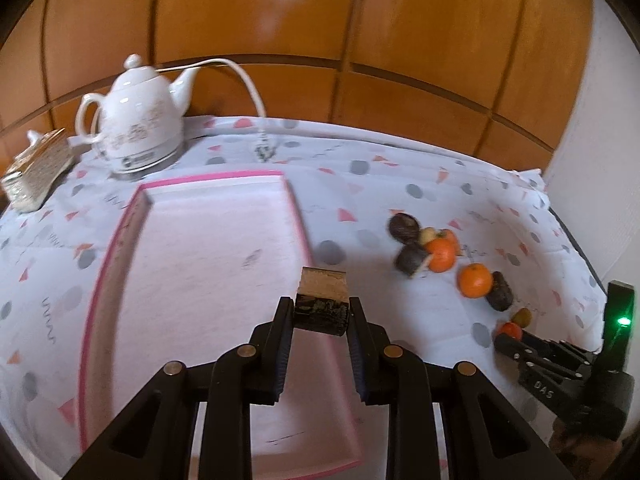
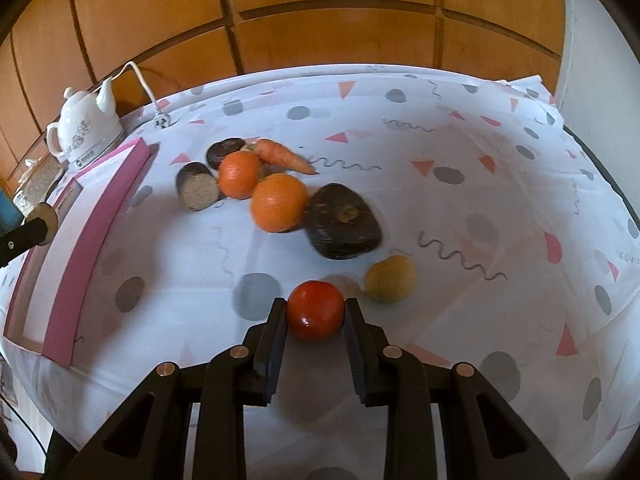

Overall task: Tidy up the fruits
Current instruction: 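Lower the log piece into the pink tray with the left gripper while the right places the tomato there, then open both grippers and withdraw them from the tray, then grasp a dark round slice with the left gripper while the right gripper grasps the yellow potato, then carry the slice into the tray with the left gripper while the right places the potato there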

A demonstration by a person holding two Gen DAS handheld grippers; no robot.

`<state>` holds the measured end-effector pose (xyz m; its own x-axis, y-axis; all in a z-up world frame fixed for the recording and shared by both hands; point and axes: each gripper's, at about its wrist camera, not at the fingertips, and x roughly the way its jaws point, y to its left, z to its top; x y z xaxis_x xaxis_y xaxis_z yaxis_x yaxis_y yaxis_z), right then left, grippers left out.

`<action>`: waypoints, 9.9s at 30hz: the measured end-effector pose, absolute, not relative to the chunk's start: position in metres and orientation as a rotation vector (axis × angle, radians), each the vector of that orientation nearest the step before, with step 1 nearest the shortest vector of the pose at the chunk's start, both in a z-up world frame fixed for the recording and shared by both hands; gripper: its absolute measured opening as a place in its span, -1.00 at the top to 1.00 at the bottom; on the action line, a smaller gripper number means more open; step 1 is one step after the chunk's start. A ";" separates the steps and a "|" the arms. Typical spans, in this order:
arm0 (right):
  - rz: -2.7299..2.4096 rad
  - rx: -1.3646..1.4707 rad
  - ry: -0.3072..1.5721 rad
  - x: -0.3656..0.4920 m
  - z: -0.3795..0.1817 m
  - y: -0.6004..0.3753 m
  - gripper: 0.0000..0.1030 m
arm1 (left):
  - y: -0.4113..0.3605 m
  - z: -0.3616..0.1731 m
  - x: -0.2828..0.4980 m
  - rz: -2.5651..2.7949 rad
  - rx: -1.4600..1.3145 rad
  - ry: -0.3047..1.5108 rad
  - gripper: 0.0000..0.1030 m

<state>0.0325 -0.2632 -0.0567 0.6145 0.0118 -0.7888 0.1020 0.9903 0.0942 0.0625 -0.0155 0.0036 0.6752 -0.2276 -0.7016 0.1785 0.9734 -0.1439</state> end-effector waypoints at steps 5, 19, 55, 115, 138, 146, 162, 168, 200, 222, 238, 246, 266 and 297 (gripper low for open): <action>-0.007 0.086 0.902 0.034 -0.054 -0.239 0.47 | 0.004 -0.003 0.059 -0.159 -0.073 0.808 0.49; 0.180 -0.001 0.862 0.045 -0.028 -0.172 0.47 | 0.053 -0.013 0.065 -0.012 -0.108 0.825 0.49; 0.400 -0.071 0.866 0.084 -0.011 -0.060 0.36 | 0.088 -0.003 0.045 0.078 -0.155 0.777 -0.20; 0.001 0.111 0.771 0.030 0.002 -0.205 0.32 | 0.010 0.017 0.031 -0.091 -0.014 0.748 -0.33; -0.225 0.238 0.828 0.018 -0.025 -0.307 0.32 | -0.100 -0.008 0.098 -0.384 0.043 0.866 -0.32; -0.234 0.248 0.821 0.017 -0.023 -0.317 0.32 | -0.125 -0.024 0.140 -0.436 0.091 0.898 -0.33; -0.230 0.289 0.845 0.016 -0.032 -0.338 0.32 | -0.135 -0.045 0.161 -0.521 0.078 0.936 0.32; -0.177 0.279 0.864 0.020 -0.037 -0.325 0.32 | -0.126 -0.043 0.147 -0.485 0.043 0.940 0.32; -0.167 0.109 0.932 0.047 -0.058 -0.296 0.42 | -0.049 -0.003 0.101 -0.417 -0.055 0.852 0.72; -0.119 0.178 0.923 0.046 -0.060 -0.306 0.42 | -0.068 -0.012 0.109 -0.628 0.383 0.950 0.11; -0.107 0.206 0.929 0.047 -0.059 -0.310 0.42 | -0.104 -0.043 0.132 -0.771 0.878 1.072 0.15; -0.104 0.196 0.925 0.047 -0.059 -0.309 0.42 | -0.085 -0.034 0.144 -0.771 0.661 1.070 0.26; 0.293 0.144 0.831 0.045 -0.001 -0.213 0.43 | 0.062 0.022 0.142 -0.305 -0.105 0.878 0.26; 0.381 0.009 0.859 0.101 -0.002 -0.083 0.28 | 0.088 0.005 0.095 -0.016 -0.133 0.838 -0.30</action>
